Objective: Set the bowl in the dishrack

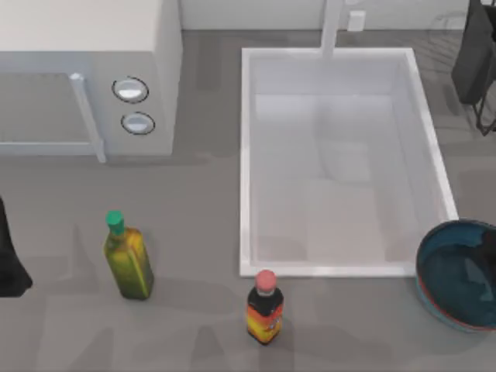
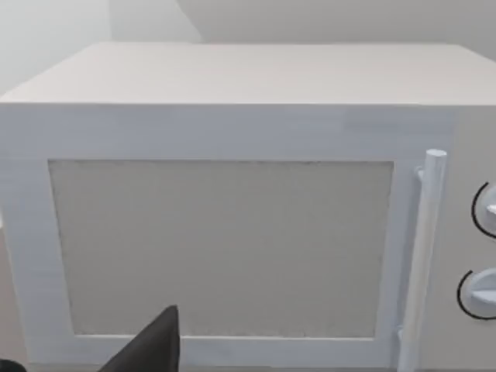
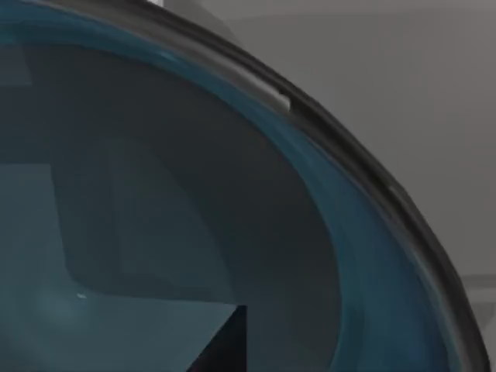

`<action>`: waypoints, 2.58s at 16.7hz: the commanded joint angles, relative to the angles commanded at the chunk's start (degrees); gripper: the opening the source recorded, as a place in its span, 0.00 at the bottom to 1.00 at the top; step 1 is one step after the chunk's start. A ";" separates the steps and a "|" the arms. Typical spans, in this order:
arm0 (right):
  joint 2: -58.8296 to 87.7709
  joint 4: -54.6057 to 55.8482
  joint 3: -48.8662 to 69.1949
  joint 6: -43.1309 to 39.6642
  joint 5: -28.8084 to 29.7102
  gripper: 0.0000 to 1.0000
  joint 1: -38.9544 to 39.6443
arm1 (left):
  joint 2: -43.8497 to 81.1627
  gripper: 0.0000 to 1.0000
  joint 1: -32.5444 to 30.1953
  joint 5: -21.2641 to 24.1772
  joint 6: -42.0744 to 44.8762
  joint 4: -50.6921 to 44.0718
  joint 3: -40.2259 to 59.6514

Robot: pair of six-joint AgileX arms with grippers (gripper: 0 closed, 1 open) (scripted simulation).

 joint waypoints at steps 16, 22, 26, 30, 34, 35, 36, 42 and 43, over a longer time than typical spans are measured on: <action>-0.11 -0.01 0.01 0.01 0.05 0.00 -0.01 | 0.00 1.00 0.00 0.00 0.00 0.00 0.00; -0.35 -9.82 9.43 -0.23 0.06 0.00 0.00 | 0.00 1.00 0.00 0.00 0.00 0.00 0.00; -1.86 -26.91 22.79 -0.40 0.04 0.00 -0.25 | 0.00 1.00 0.00 0.00 0.00 0.00 0.00; -4.47 -41.60 35.23 -0.59 -0.01 0.00 -0.51 | 0.00 1.00 0.00 0.00 0.00 0.00 0.00; -6.50 -47.32 40.91 -0.72 -0.02 0.00 -0.64 | 0.00 1.00 0.00 0.00 0.00 0.00 0.00; -6.52 -47.35 40.94 -0.72 -0.02 0.00 -0.64 | 0.00 1.00 0.00 0.00 0.00 0.00 0.00; -6.52 -47.35 40.94 -0.72 -0.02 0.00 -0.64 | 0.00 1.00 0.00 0.00 0.00 0.00 0.00; -7.79 -43.83 39.95 -0.83 -2.00 0.00 -2.42 | 0.00 1.00 0.00 0.00 0.00 0.00 0.00; -8.68 -41.65 39.40 -0.90 -3.18 0.00 -3.69 | 0.00 1.00 0.00 0.00 0.00 0.00 0.00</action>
